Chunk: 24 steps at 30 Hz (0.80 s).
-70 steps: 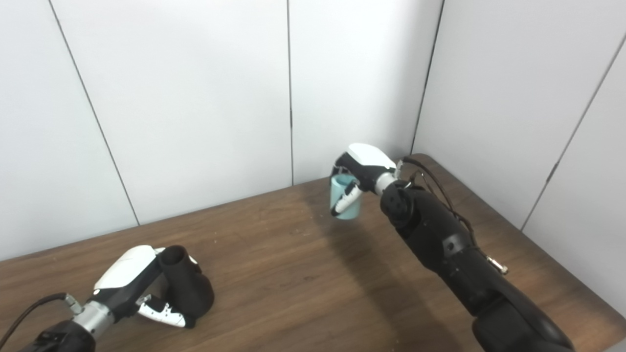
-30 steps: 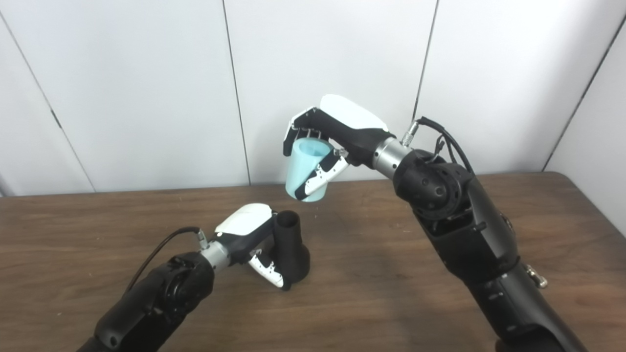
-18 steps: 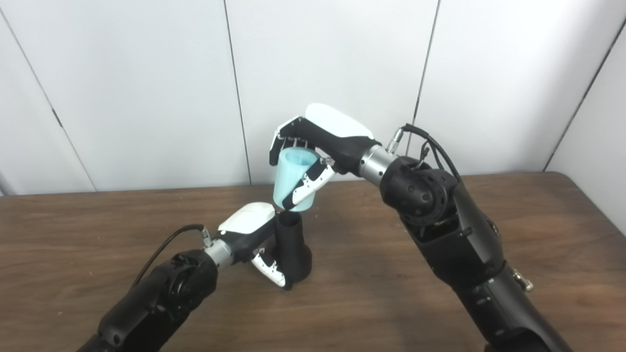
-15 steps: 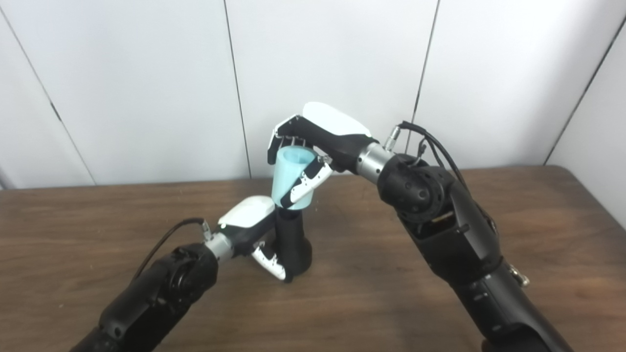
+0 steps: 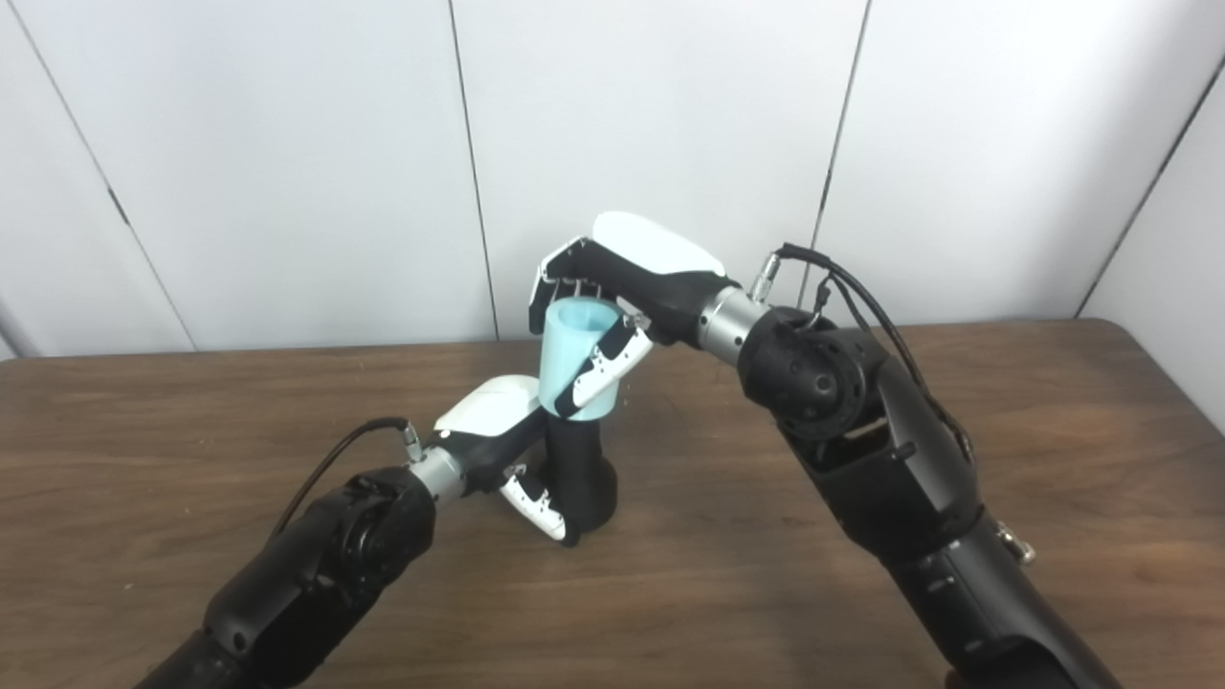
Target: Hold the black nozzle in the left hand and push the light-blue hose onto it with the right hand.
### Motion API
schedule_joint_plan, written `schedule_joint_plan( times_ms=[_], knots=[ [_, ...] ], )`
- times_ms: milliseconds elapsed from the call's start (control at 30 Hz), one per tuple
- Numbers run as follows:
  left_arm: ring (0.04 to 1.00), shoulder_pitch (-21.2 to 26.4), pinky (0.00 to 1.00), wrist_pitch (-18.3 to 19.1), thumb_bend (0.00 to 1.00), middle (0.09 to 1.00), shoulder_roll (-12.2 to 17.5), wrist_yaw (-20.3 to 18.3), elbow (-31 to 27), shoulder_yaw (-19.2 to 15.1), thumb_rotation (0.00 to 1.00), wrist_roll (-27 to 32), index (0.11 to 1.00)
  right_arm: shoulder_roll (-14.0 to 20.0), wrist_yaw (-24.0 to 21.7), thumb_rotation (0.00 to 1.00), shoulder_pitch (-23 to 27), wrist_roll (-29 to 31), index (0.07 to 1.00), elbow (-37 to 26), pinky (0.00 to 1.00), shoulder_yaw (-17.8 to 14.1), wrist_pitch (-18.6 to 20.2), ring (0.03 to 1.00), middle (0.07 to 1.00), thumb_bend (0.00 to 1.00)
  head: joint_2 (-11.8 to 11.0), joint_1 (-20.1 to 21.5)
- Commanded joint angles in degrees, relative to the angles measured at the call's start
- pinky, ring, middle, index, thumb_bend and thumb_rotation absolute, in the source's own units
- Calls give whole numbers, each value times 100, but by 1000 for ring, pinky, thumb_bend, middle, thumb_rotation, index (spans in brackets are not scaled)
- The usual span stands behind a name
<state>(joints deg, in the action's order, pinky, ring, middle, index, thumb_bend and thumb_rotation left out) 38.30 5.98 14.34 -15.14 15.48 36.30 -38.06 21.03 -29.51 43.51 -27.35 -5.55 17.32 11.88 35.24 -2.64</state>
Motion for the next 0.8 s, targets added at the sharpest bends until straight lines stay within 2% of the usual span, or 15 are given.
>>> schedule_joint_plan(
  times_ms=[0,533,767],
  knots=[
    [596,-351,902,73,526,483,-65,-562,139,310,0,-125,484,90,73,0,190,-1,497,-54,359,-52,-174,422,491,519,1,-8],
    [588,-419,910,30,526,472,-9,-534,30,235,0,-127,490,149,33,0,248,-72,498,372,358,37,-443,423,491,519,47,-15],
    [586,-410,910,121,526,462,-52,-558,-37,247,0,-162,494,-46,160,0,110,-9,496,427,356,33,-410,420,497,519,78,-38]
  ],
)
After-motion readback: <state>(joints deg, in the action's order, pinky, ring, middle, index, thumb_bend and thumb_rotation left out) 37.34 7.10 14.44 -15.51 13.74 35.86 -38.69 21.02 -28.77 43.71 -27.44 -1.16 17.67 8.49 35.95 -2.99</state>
